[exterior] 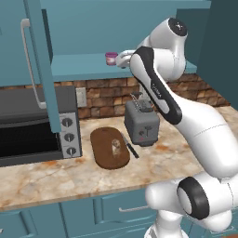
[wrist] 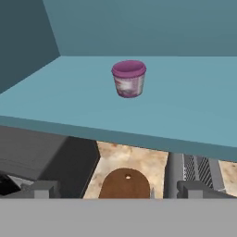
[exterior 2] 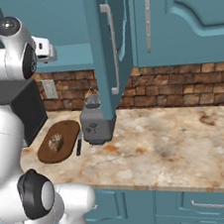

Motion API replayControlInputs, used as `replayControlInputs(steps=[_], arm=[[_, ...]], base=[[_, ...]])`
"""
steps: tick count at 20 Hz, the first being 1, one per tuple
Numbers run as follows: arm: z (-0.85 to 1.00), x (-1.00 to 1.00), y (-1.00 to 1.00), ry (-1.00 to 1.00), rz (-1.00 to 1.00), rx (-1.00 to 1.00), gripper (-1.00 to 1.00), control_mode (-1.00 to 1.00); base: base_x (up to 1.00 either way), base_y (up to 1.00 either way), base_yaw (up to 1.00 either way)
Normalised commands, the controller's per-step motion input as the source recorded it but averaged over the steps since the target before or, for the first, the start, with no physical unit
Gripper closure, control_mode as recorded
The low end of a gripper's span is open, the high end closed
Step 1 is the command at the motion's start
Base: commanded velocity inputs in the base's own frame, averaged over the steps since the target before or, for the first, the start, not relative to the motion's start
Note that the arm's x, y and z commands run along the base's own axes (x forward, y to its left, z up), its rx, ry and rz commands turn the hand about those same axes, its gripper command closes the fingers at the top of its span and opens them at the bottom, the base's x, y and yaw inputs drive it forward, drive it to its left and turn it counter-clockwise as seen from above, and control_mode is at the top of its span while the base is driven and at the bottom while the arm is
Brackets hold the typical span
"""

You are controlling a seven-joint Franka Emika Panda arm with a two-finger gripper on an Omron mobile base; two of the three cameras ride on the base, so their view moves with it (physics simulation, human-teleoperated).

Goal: Pick the bread, place it on the cutting board, pick the jam, place it on the counter, and close the cabinet.

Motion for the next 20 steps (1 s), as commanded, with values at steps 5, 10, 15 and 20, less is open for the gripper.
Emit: replayControlInputs(steps=[5, 10, 15, 20], arm=[[-0.04, 0.24, 0.0, 0.0, 0.0, 0.0, -1.0, -1.0], [-0.17, 0.2, 0.0, 0.0, 0.0, -0.02, -1.0, -1.0], [-0.05, 0.19, 0.01, 0.0, 0.0, 0.0, -1.0, -1.0], [-0.01, 0.22, 0.02, 0.0, 0.0, -0.01, -1.0, -1.0]], base=[[0.0, 0.0, 0.0], [0.0, 0.0, 0.0], [0.0, 0.0, 0.0], [0.0, 0.0, 0.0]])
